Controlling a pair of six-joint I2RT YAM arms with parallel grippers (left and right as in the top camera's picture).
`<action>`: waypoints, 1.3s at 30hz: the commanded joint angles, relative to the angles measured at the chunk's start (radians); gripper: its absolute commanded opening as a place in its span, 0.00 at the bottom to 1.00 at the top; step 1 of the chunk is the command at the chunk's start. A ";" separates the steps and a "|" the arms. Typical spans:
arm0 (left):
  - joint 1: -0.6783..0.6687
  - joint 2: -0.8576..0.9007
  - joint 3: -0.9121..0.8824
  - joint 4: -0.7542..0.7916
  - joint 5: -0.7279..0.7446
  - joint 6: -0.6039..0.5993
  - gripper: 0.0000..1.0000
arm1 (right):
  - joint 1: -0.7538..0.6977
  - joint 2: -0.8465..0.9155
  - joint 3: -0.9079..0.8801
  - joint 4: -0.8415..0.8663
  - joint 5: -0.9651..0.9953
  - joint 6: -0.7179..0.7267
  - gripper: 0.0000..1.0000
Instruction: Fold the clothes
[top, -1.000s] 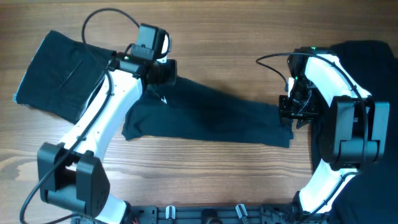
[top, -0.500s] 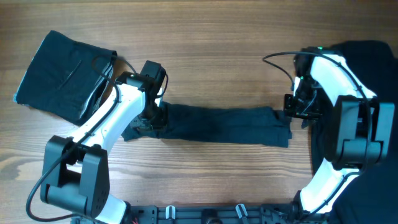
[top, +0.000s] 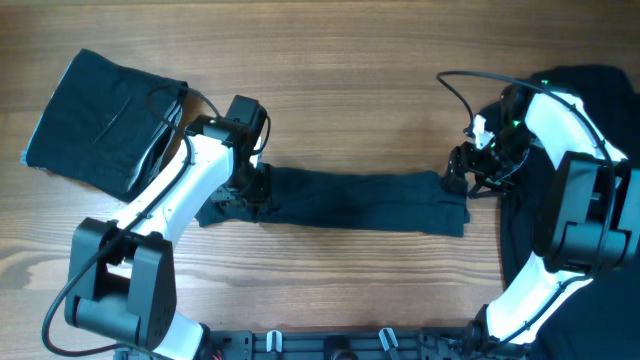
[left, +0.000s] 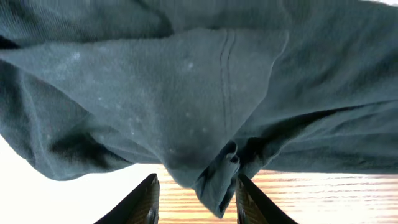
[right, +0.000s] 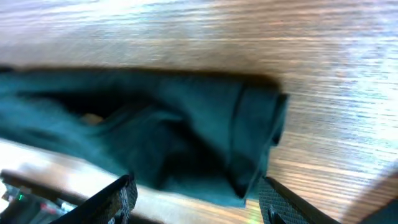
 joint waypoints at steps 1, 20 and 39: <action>0.003 -0.010 0.023 0.011 -0.006 -0.017 0.41 | -0.002 0.000 -0.076 0.053 0.064 0.076 0.68; 0.171 -0.121 0.075 0.014 0.081 -0.074 0.53 | 0.137 -0.140 0.030 0.101 -0.010 0.103 0.04; 0.171 -0.121 0.075 0.018 0.114 -0.074 0.63 | 0.731 -0.137 0.022 0.390 -0.092 0.316 0.42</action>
